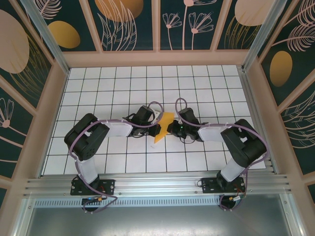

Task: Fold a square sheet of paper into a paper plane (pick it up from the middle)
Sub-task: Third fold the triangle at the center of the table.

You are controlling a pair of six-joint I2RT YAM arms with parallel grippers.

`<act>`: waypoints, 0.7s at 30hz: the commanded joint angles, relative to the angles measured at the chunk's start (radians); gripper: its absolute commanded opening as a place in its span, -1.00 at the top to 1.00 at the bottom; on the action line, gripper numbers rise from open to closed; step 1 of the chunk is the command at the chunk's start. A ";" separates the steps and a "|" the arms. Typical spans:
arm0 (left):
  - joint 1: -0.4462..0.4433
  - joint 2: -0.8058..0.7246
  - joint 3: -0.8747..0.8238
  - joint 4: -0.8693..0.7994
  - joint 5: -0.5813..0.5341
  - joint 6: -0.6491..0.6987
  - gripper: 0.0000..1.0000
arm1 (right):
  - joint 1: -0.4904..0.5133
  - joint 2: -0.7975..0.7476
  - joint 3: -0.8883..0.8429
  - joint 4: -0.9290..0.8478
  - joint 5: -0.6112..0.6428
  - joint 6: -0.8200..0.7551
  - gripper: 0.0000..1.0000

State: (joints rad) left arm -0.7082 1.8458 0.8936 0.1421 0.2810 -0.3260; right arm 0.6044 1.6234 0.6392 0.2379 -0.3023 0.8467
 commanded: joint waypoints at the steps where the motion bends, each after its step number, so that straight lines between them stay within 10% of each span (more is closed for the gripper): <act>1: 0.006 0.018 -0.019 -0.052 0.004 0.020 0.88 | -0.015 -0.012 -0.019 0.027 -0.020 -0.007 0.78; 21: 0.006 0.012 -0.019 -0.061 0.006 0.026 0.87 | -0.044 0.000 0.008 -0.010 0.005 -0.024 0.79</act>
State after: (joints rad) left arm -0.7082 1.8458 0.8936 0.1417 0.2813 -0.3183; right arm 0.5716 1.6279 0.6315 0.2493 -0.3111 0.8429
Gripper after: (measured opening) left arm 0.066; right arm 0.107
